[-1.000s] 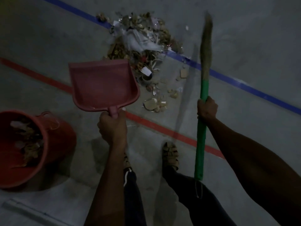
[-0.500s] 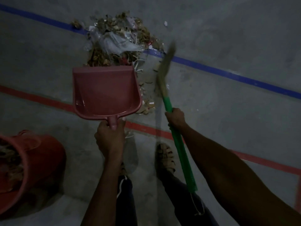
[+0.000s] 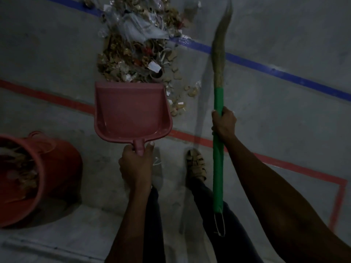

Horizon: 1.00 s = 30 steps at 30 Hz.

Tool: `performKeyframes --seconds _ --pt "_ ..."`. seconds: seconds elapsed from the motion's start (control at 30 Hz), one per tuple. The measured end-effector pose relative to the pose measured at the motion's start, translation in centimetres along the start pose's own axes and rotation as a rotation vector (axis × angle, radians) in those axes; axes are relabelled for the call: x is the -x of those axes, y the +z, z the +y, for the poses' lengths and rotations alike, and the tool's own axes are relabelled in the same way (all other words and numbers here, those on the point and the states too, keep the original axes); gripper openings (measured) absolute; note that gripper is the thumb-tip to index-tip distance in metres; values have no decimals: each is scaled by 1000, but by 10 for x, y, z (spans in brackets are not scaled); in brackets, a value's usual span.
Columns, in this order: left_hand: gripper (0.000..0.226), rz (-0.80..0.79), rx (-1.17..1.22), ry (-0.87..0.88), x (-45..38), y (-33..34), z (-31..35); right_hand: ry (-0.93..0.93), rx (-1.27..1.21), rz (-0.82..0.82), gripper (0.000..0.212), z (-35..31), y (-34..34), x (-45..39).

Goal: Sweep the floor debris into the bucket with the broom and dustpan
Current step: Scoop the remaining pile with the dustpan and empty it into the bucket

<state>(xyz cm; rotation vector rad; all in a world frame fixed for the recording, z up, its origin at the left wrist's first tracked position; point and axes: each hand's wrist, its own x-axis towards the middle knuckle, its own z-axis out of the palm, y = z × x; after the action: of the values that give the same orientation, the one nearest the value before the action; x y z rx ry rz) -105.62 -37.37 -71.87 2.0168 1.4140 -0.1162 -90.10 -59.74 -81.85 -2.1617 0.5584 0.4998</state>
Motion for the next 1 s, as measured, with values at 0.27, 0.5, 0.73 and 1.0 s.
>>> performKeyframes --seconds 0.27,0.5,0.73,1.0 --pt "48 -21 -48 53 -16 -23 -41 307 91 -116 31 37 46 24" --pt "39 -16 85 29 -39 -45 -75 137 17 -187 22 4 81 76" --pt "49 -10 147 -18 -55 -62 -85 -14 -35 -31 17 -16 75 86" --pt "42 -56 170 -12 -62 -66 -92 283 73 7 20 10 85 79"
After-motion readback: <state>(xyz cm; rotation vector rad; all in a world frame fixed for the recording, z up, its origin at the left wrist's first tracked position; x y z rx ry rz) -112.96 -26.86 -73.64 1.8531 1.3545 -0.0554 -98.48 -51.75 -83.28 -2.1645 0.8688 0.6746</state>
